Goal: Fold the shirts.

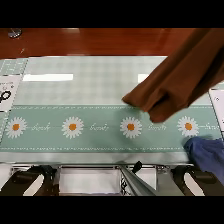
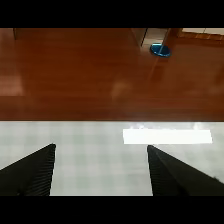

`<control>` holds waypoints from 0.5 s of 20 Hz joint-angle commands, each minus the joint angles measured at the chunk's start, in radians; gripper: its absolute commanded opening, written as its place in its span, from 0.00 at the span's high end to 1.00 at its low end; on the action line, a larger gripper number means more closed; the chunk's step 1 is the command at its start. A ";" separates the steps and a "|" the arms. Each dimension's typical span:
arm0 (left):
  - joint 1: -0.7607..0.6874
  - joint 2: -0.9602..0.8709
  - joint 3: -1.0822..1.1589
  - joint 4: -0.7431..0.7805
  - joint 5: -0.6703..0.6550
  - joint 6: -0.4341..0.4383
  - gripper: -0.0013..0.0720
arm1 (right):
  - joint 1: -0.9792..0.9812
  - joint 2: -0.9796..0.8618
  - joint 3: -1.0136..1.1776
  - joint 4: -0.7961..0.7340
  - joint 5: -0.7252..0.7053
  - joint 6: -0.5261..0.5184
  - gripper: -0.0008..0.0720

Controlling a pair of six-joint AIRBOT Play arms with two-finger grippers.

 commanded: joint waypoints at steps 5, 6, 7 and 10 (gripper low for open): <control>0.000 0.026 0.018 0.000 -0.262 0.013 0.00 | 0.017 -0.141 -0.008 0.086 0.446 0.045 0.94; 0.000 0.026 0.004 0.000 -0.261 0.013 0.00 | 0.063 -0.180 -0.014 0.084 0.450 0.046 0.94; 0.000 0.026 -0.011 0.000 -0.261 0.013 0.00 | 0.130 -0.218 -0.018 0.076 0.447 0.053 0.94; 0.000 0.026 -0.069 0.000 -0.261 0.013 0.00 | 0.443 -0.358 -0.018 -0.024 0.372 0.102 0.94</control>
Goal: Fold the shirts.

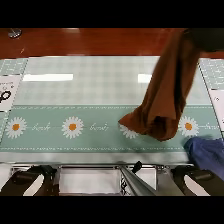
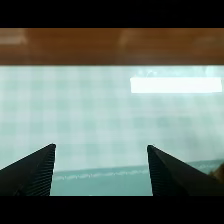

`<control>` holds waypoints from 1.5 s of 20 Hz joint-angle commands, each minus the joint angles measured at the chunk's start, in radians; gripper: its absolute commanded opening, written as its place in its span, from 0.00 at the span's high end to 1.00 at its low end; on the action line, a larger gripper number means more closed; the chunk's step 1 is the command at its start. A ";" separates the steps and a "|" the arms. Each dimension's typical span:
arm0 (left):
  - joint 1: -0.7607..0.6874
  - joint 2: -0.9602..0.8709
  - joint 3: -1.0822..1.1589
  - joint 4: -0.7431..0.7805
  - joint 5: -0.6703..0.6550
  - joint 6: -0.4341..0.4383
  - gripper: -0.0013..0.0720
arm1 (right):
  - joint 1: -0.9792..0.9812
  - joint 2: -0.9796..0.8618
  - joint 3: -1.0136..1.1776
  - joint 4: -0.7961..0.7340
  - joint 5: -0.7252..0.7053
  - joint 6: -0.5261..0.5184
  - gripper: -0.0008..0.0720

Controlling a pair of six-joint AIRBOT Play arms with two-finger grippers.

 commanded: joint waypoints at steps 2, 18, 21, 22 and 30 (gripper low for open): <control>0.000 0.001 -0.085 0.000 -0.022 0.002 0.00 | 0.414 -0.225 -0.003 -0.146 -0.082 0.082 0.94; 0.000 0.005 -0.486 0.000 -0.066 0.002 0.00 | 0.518 -0.451 0.005 -0.537 0.257 0.083 0.16; 0.000 0.033 -0.736 -0.003 -0.015 0.001 0.00 | 0.354 -0.349 0.001 -0.720 0.315 0.083 0.16; 0.000 0.055 -0.834 -0.017 0.018 0.000 0.00 | 0.280 -0.322 -0.007 -0.702 0.319 0.083 0.16; 0.057 0.162 -1.300 -0.321 0.347 0.030 0.00 | -0.194 -0.224 -0.144 -0.467 0.327 -0.016 0.16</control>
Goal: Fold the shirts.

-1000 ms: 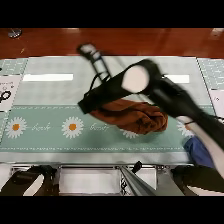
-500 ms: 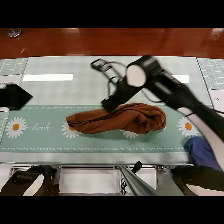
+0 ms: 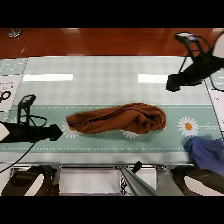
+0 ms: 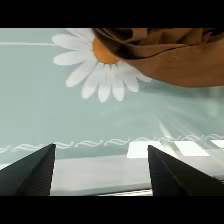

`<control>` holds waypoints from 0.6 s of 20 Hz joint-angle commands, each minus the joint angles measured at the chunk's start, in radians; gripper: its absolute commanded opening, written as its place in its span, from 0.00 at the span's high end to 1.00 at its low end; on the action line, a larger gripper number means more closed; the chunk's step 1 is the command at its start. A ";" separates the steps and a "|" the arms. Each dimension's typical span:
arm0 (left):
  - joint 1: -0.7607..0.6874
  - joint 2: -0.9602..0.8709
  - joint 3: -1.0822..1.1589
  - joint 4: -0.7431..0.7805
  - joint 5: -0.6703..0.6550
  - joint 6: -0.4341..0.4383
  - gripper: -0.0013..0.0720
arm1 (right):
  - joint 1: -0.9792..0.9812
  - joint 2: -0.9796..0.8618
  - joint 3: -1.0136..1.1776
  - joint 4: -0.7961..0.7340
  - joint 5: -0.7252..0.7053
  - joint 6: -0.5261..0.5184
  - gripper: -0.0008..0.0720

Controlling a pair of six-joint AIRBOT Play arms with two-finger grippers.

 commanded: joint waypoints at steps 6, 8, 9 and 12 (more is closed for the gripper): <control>0.020 -0.187 -0.182 -0.322 0.350 0.134 0.21 | -0.262 0.024 -0.041 0.195 -0.007 -0.088 0.16; 0.020 -0.269 -0.178 -0.364 0.377 0.179 0.21 | -0.267 0.024 -0.041 0.195 -0.003 -0.098 0.16; 0.020 -0.299 -0.178 -0.404 0.409 0.191 0.21 | -0.267 0.024 -0.041 0.195 0.001 -0.100 0.16; 0.020 -0.340 -0.178 -0.495 0.515 0.235 0.21 | -0.267 0.024 -0.041 0.199 0.002 -0.100 0.16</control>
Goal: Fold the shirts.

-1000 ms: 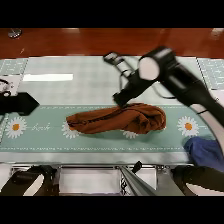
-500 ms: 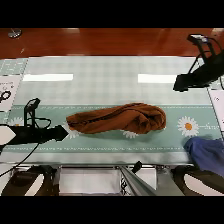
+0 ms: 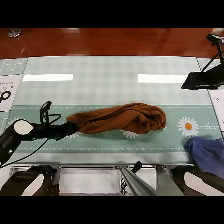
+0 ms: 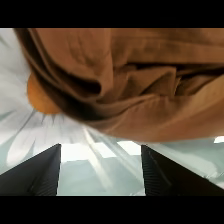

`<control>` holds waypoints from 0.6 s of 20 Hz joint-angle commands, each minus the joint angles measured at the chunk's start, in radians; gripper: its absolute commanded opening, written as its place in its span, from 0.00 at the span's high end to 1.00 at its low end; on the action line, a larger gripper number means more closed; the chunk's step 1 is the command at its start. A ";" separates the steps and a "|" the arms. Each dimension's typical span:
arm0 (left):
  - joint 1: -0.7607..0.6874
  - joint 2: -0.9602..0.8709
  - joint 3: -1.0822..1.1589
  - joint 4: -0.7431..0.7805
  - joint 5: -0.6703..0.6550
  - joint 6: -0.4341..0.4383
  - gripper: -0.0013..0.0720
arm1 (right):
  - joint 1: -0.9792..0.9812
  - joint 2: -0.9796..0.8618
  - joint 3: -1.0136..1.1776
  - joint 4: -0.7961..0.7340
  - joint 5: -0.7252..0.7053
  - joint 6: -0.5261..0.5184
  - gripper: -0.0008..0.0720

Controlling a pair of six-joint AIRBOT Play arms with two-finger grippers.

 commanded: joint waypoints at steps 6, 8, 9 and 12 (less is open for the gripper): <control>0.000 -0.100 -0.004 -0.169 0.229 0.066 0.85 | -0.008 0.001 0.000 -0.009 0.002 -0.007 0.16; 0.000 -0.105 -0.004 -0.209 0.220 0.136 0.96 | -0.009 0.001 -0.003 -0.101 0.004 -0.007 0.16; 0.001 -0.105 -0.004 -0.210 0.203 0.158 0.96 | -0.018 0.001 -0.013 -0.138 0.010 -0.007 0.16; 0.001 -0.100 -0.004 -0.210 0.130 0.220 0.96 | -0.103 0.001 -0.116 -0.088 0.013 0.000 0.16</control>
